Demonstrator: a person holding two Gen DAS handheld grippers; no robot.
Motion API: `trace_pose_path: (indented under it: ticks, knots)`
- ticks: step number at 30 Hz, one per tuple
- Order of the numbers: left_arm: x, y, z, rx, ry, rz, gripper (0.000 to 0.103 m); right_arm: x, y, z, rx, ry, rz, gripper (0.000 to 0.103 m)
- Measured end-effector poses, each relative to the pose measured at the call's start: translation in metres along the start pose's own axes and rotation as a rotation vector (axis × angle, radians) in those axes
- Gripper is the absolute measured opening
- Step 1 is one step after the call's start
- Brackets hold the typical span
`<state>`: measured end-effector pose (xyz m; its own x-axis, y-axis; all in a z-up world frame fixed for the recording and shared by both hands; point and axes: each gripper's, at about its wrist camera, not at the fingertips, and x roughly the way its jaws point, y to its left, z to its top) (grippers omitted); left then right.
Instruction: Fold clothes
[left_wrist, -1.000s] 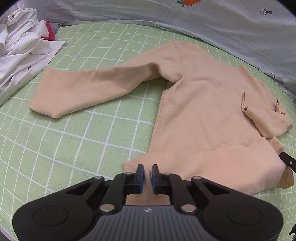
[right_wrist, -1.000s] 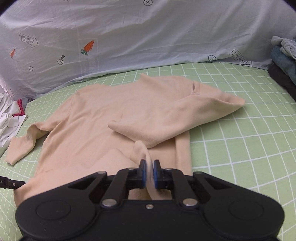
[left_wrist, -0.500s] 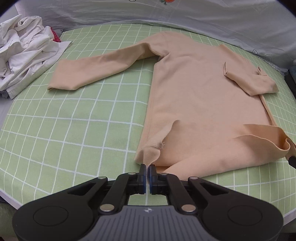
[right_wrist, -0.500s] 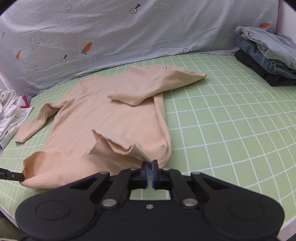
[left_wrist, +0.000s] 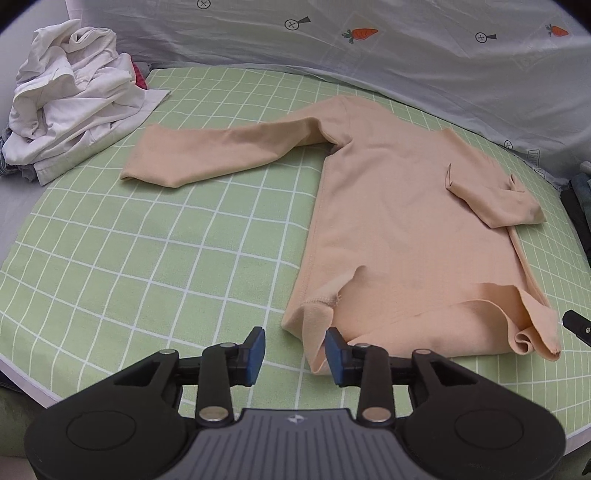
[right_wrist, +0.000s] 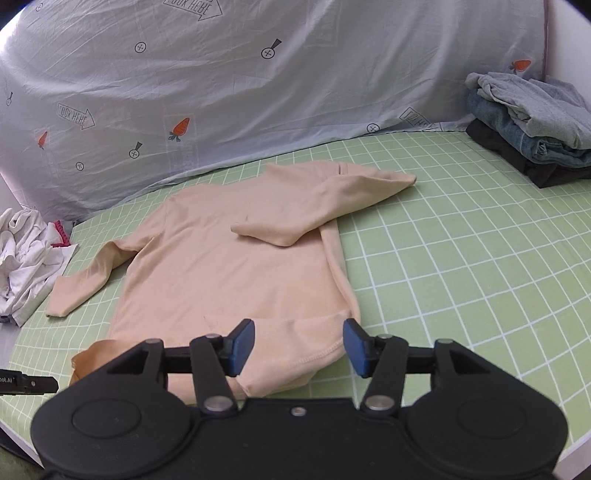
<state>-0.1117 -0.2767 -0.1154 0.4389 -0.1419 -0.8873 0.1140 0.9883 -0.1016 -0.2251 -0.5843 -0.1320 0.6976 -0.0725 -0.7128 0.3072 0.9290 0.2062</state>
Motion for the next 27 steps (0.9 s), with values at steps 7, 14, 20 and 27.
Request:
trace_pose_path:
  ticks: [7, 14, 20, 27]
  knots:
    - [0.025, -0.016, 0.011, 0.065, 0.009, 0.054, 0.058, 0.029, -0.008, -0.006, 0.170, 0.162, -0.039, 0.067]
    - [0.038, -0.013, -0.001, 0.020, 0.051, 0.118, 0.007, 0.019, -0.031, -0.021, 0.275, 0.184, 0.040, 0.005]
    - [0.024, 0.002, -0.019, -0.040, 0.043, 0.150, 0.004, 0.005, -0.065, -0.026, 0.330, 0.195, -0.009, 0.003]
    - [0.019, 0.005, -0.043, -0.058, 0.091, 0.227, 0.024, 0.012, -0.090, -0.035, 0.305, 0.273, -0.052, 0.004]
